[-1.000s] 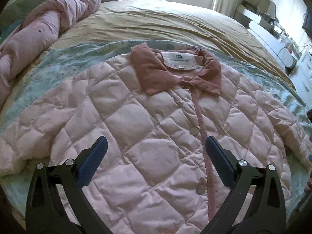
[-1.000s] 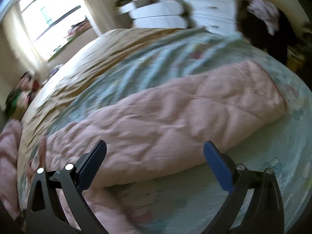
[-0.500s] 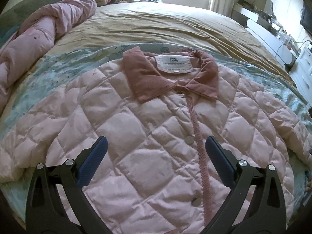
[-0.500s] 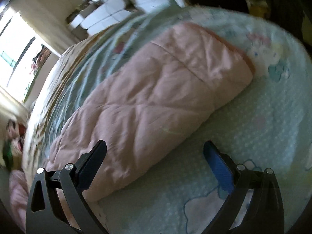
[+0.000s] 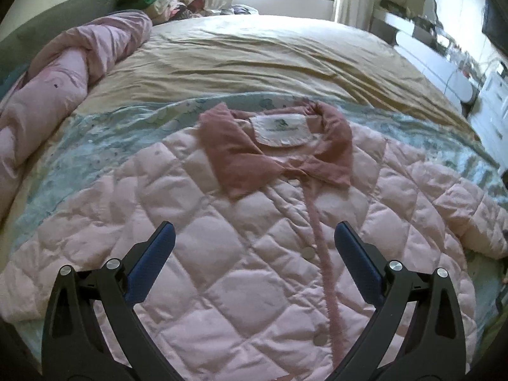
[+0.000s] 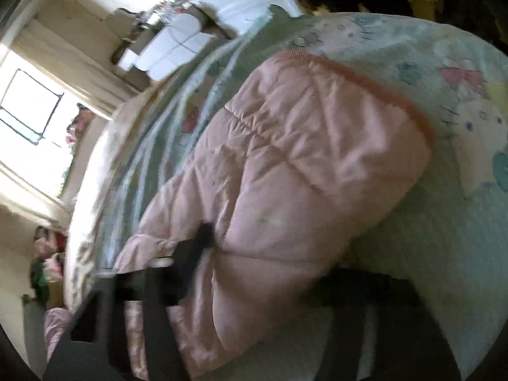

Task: Fold large clothes
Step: 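Close the right tool on the sleeve cuff and lift it, then carry the held sleeve with the right tool across the coat body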

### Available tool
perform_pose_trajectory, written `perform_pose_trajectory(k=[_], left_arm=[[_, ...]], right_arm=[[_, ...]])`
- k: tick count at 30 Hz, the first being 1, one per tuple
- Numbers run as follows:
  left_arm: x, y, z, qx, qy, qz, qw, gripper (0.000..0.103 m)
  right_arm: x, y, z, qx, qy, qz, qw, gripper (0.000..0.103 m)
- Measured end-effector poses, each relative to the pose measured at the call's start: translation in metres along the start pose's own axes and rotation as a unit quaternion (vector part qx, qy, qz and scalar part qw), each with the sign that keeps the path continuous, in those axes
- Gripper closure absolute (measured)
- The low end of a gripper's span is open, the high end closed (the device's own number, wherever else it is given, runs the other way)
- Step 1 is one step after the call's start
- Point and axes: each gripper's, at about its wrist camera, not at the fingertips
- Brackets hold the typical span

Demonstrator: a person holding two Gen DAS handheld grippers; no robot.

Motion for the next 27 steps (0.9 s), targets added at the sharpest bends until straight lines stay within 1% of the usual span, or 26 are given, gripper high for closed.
perform_pose_trajectory(k=[2,4,7,10,12,14,16,18,19,22,27], left_arm=[[-0.002,-0.001,-0.01,-0.012,-0.006,-0.001,0.9999,0.009],[-0.004,-0.003,-0.018,-0.014,-0.009,-0.003,0.9999,0.009],[-0.007,-0.004,-0.025,-0.015,-0.003,0.0,0.9999,0.009],[-0.011,-0.003,-0.03,-0.014,-0.004,-0.002,0.9999,0.009],[-0.013,-0.002,-0.034,-0.005,-0.011,-0.002,0.9999,0.009],[-0.013,-0.005,-0.041,-0.001,-0.021,0.013,0.9997,0.009],[-0.012,-0.002,-0.05,0.001,-0.034,0.015,0.9993,0.009],[-0.01,0.002,-0.059,0.014,-0.05,0.012,0.9986,0.009],[-0.008,0.004,-0.063,0.021,-0.05,0.009,0.9985,0.009],[-0.006,0.009,-0.071,0.022,-0.041,0.004,0.9989,0.009],[-0.01,0.008,-0.086,0.027,-0.053,0.001,0.9982,0.009]], right_arm=[[-0.002,-0.002,-0.001,-0.019,-0.001,0.0,1.0,0.072],[-0.002,-0.016,-0.005,-0.04,-0.016,0.011,0.999,0.08],[0.003,-0.044,-0.029,-0.07,-0.065,0.039,0.995,0.084],[0.005,-0.061,-0.051,-0.098,-0.089,0.056,0.99,0.085],[0.011,-0.073,-0.071,-0.099,-0.118,0.068,0.986,0.086],[0.019,-0.086,-0.09,-0.104,-0.143,0.076,0.981,0.087],[0.026,-0.097,-0.106,-0.114,-0.156,0.079,0.978,0.087],[0.032,-0.105,-0.121,-0.121,-0.166,0.083,0.975,0.087],[0.036,-0.109,-0.128,-0.124,-0.173,0.084,0.973,0.087],[0.046,-0.119,-0.154,-0.131,-0.19,0.094,0.968,0.087],[0.067,-0.138,-0.185,-0.142,-0.209,0.104,0.962,0.088]])
Point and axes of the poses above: each gripper's, at about its wrist camera, not at the fingertips, and y roughly the way its jaws point, z to its right, x to its underside, and after that the axes turned 7 degrees about x, right-handed
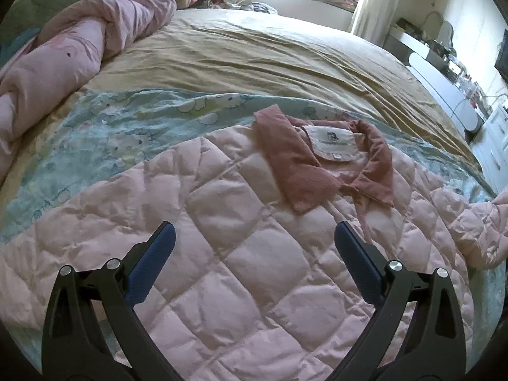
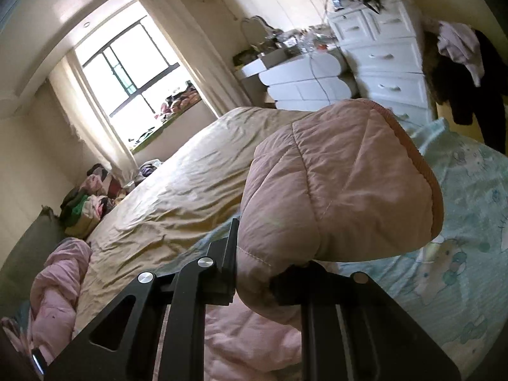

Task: Fold large clothes
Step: 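Carry the held sleeve with the right tool across the coat body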

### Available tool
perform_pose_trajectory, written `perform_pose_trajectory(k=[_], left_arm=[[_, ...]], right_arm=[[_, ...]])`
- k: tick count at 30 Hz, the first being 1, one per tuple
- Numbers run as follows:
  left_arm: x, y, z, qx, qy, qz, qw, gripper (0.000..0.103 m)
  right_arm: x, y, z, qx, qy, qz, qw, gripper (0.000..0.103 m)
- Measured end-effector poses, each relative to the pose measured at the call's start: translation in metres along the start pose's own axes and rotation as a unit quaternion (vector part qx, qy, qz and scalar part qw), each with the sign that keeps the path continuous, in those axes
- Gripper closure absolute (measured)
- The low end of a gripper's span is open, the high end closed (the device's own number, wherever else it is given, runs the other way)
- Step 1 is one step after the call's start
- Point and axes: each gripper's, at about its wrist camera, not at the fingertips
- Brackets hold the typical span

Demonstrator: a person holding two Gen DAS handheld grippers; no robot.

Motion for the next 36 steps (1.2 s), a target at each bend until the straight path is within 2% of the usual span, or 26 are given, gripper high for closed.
perform_pose_trajectory(k=[12,20,29,36], left_arm=[[-0.011,-0.025,0.001,0.039,0.008,0.019,0.999,0.009],[-0.011,-0.038,-0.015,0.063,-0.023,0.016,0.9976,0.009],[-0.015,-0.044,-0.03,0.086,-0.048,0.016,0.995,0.009],[-0.015,-0.05,-0.038,0.111,-0.063,0.018,0.9917,0.009]], right_arm=[[0.01,-0.027,-0.084,-0.049,-0.04,0.013,0.998,0.088],[0.027,-0.045,-0.13,-0.097,-0.063,0.013,0.993,0.088],[0.042,-0.052,-0.171,-0.139,-0.092,-0.002,0.986,0.088],[0.07,-0.046,-0.201,-0.169,-0.126,-0.032,0.977,0.088]])
Point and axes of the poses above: each gripper's, at about its wrist camera, not at the fingertips, and y roughly the way its jaws point, z to its right, x to its underside, and after that the axes turned 7 degrees about x, right-handed
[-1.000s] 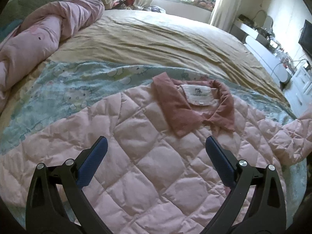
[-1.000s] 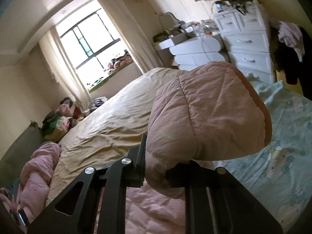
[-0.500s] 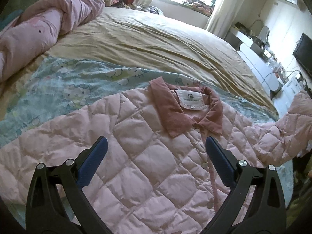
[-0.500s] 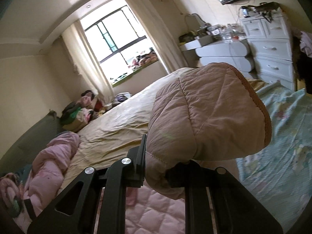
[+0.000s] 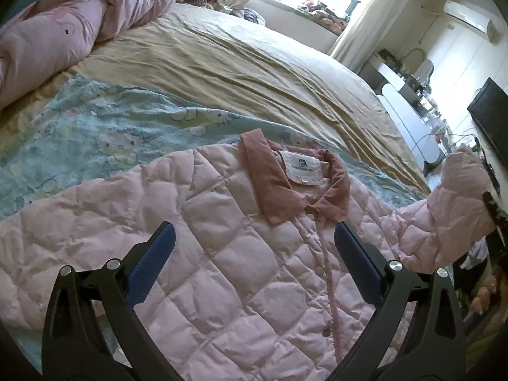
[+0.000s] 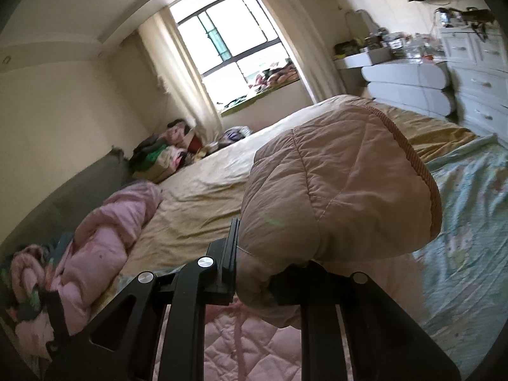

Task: Fold large clothes
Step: 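Carry the held sleeve with the right tool across the coat body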

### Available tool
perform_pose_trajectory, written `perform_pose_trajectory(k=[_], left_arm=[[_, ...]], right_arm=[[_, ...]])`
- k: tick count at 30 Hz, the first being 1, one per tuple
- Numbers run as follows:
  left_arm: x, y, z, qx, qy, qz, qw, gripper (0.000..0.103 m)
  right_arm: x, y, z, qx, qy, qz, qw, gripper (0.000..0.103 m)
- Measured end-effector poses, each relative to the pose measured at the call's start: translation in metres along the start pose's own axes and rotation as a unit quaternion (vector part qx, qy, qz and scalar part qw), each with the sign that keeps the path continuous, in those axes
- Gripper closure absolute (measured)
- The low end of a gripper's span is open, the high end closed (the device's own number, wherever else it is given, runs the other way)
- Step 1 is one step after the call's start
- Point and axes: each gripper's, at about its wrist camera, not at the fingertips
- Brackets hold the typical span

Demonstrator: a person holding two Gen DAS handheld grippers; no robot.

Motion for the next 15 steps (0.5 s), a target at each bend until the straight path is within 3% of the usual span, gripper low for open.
perform_pose_trajectory(k=[8,15], left_arm=[[-0.004,-0.005,-0.015,0.017,-0.013,0.0,0.9998,0.009],[-0.005,-0.002,-0.034,0.01,-0.037,-0.001,0.9993,0.009]], right_arm=[[0.03,0.029,-0.032,-0.031,-0.032,-0.038,0.998,0.088],[0.081,0.063,-0.058,-0.056,-0.065,-0.096,0.992,0.087]])
Point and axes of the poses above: each gripper's, at about its wrist camera, not at the fingertips, and y roughly the way its jaws point, z to its right, x to its underside, and after that the axes turned 7 degrees about x, right-handed
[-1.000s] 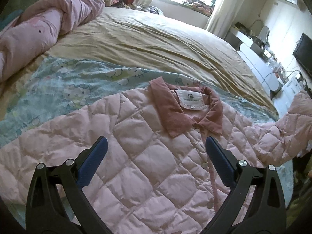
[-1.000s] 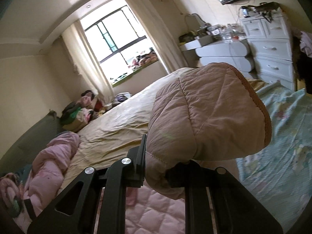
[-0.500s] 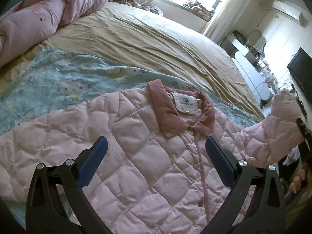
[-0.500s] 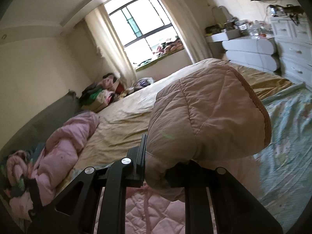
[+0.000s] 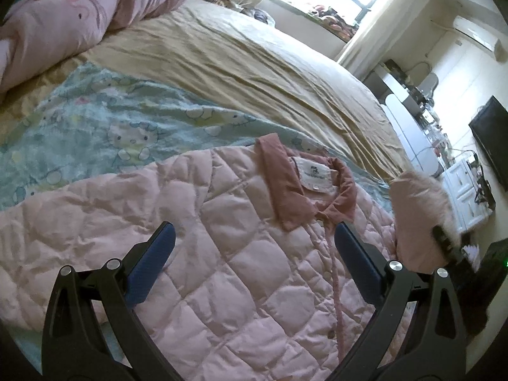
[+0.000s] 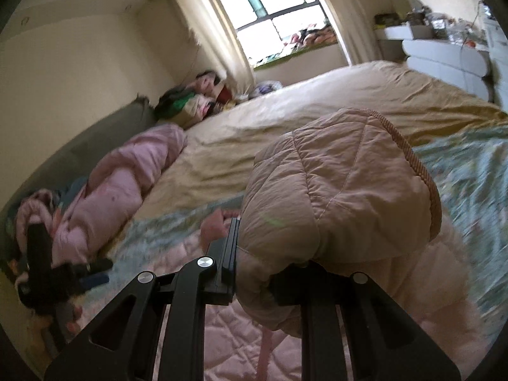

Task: Fold large clothes
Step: 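Carry the held sleeve with the right tool across the coat body, then lay the sleeve over the coat front and open the right tool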

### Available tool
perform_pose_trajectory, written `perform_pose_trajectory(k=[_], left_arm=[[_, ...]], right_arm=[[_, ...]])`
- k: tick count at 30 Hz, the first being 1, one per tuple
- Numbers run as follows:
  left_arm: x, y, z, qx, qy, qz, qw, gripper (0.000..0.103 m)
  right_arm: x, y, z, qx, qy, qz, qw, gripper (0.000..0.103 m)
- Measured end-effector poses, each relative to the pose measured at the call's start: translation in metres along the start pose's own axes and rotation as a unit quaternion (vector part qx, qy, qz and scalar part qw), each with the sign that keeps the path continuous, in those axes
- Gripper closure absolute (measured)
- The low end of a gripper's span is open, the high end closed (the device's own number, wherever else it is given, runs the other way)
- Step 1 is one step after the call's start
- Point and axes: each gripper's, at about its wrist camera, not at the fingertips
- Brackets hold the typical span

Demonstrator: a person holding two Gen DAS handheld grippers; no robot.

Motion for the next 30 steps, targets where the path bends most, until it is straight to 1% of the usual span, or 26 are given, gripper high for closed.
perform_pose_trajectory(k=[5,9,10,11,12,14,15,16,17,18,19,20,21,23,25,26,30], left_arm=[[0.004,0.011,-0.007,0.004,-0.014,-0.016,0.9998,0.009],[0.009,0.018,-0.004,0.004,-0.008,-0.026,0.9996,0.009],[0.011,0.021,-0.003,0.01,-0.009,-0.032,0.9994,0.009],[0.013,0.023,-0.003,0.015,-0.011,-0.035,0.9992,0.009],[0.014,0.026,-0.003,0.02,-0.013,-0.04,0.9989,0.009],[0.018,0.031,-0.001,0.023,-0.015,-0.047,0.9985,0.009],[0.019,0.033,0.0,0.023,-0.014,-0.049,0.9984,0.009],[0.02,0.034,0.001,0.023,-0.013,-0.051,0.9983,0.009],[0.021,0.036,0.002,0.027,-0.013,-0.054,0.9981,0.009],[0.022,0.037,0.002,0.034,-0.015,-0.057,0.9977,0.009],[0.023,0.038,0.003,0.04,-0.017,-0.059,0.9973,0.009],[0.023,0.039,0.002,0.05,-0.022,-0.062,0.9966,0.009],[0.024,0.04,0.002,0.055,-0.025,-0.063,0.9962,0.009],[0.023,0.04,0.001,0.065,-0.032,-0.064,0.9953,0.009],[0.023,0.039,0.001,0.071,-0.035,-0.062,0.9949,0.009],[0.022,0.039,0.0,0.076,-0.038,-0.061,0.9944,0.009],[0.021,0.036,-0.005,0.117,-0.062,-0.059,0.9894,0.009]], right_arm=[[0.035,0.032,-0.014,-0.006,-0.012,-0.048,0.999,0.087],[0.062,0.049,-0.013,-0.01,0.001,-0.086,0.996,0.084],[0.069,0.053,-0.013,-0.014,0.007,-0.098,0.995,0.082],[0.074,0.054,-0.011,-0.015,0.016,-0.107,0.994,0.076],[0.076,0.054,-0.009,-0.021,0.023,-0.111,0.993,0.072],[0.08,0.049,-0.007,-0.03,0.041,-0.107,0.993,0.054],[0.081,0.045,-0.004,-0.028,0.052,-0.104,0.993,0.049],[0.082,0.041,-0.001,-0.021,0.067,-0.098,0.993,0.041],[0.082,0.035,0.003,-0.009,0.079,-0.088,0.993,0.039],[0.082,0.03,0.005,-0.002,0.084,-0.078,0.993,0.039],[0.081,0.024,0.006,0.002,0.086,-0.062,0.994,0.044],[0.079,0.018,0.004,0.004,0.079,-0.047,0.996,0.064],[0.078,0.015,0.001,0.007,0.063,-0.042,0.997,0.069],[0.078,0.01,-0.017,0.006,0.006,-0.035,0.999,0.072],[0.082,0.007,-0.035,0.001,-0.048,-0.03,0.998,0.073],[0.085,0.008,-0.042,-0.001,-0.065,-0.029,0.997,0.073],[0.101,0.014,-0.077,-0.01,-0.157,-0.042,0.987,0.077]])
Point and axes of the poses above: each gripper's, at about its wrist camera, not at the fingertips, and y roughly the way its jaws point, z to its right, x to its underside, and after that the axes turned 7 degrees about x, right-handed
